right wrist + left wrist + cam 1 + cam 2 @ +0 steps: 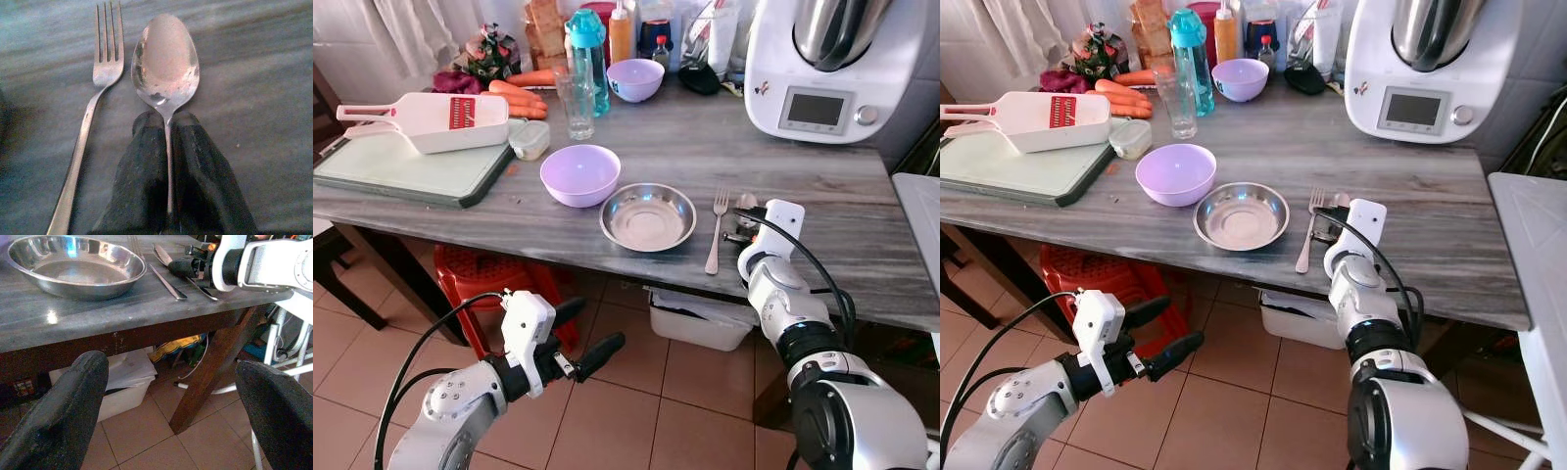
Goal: Setting the table
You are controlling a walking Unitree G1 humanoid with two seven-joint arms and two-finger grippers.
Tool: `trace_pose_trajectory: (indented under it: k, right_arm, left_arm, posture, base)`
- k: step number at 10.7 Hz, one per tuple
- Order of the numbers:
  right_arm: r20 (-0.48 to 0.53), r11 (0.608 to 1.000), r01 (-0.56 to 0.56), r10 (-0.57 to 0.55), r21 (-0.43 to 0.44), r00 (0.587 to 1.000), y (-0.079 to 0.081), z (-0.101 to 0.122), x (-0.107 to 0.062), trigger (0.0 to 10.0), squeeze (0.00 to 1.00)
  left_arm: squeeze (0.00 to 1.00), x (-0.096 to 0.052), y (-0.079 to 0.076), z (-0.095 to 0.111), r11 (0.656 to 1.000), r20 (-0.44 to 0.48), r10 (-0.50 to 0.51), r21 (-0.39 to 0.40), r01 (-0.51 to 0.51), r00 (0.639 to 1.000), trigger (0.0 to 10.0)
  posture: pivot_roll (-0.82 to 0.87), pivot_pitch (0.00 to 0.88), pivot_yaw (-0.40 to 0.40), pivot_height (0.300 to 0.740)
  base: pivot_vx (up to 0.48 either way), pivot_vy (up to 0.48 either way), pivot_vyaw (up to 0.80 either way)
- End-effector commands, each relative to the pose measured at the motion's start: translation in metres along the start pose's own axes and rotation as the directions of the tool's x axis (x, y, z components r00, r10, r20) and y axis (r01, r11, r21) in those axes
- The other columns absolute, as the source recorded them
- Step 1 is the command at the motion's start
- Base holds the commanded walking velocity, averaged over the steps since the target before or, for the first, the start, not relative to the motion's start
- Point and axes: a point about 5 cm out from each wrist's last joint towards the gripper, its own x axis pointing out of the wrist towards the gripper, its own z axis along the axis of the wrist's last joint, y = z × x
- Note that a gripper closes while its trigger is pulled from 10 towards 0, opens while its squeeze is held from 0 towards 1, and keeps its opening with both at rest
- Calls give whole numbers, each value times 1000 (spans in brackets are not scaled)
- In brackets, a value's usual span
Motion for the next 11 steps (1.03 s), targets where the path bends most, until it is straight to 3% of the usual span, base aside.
trace_pose_trajectory:
  k: [1,6,7,8,11]
  right_arm:
    - [10,1000,2,-2,9,1000,1,4,2,10000,0]
    - [6,1000,-5,5,21,1000,2,1,2,10000,0]
    - [11,999,-4,4,38,1000,1,2,2,10000,424]
    - [15,999,0,0,34,1000,1,4,3,10000,1000]
    - [27,999,9,-10,34,1000,-2,4,3,10000,1000]
  left_arm:
    - [0,-2,-1,2,1000,-10,1,8,-1,1000,10000]
    - [0,-1,-3,1,1000,-21,4,5,-4,1000,10000]
    - [0,-1,-4,0,1000,-20,-4,-3,4,1000,10000]
    - [0,0,-6,1,1000,-11,-20,-17,19,1000,10000]
    - [0,2,-6,0,999,-9,-29,-18,29,1000,10000]
  posture:
    - [119,108,56,740]
    - [115,110,53,740]
    - [115,109,51,740]
    - [112,108,51,740]
    - [109,103,51,740]
  base:
    - [0,0,0]
    - [0,0,0]
    - [0,0,0]
    - [0,0,0]
    - [0,0,0]
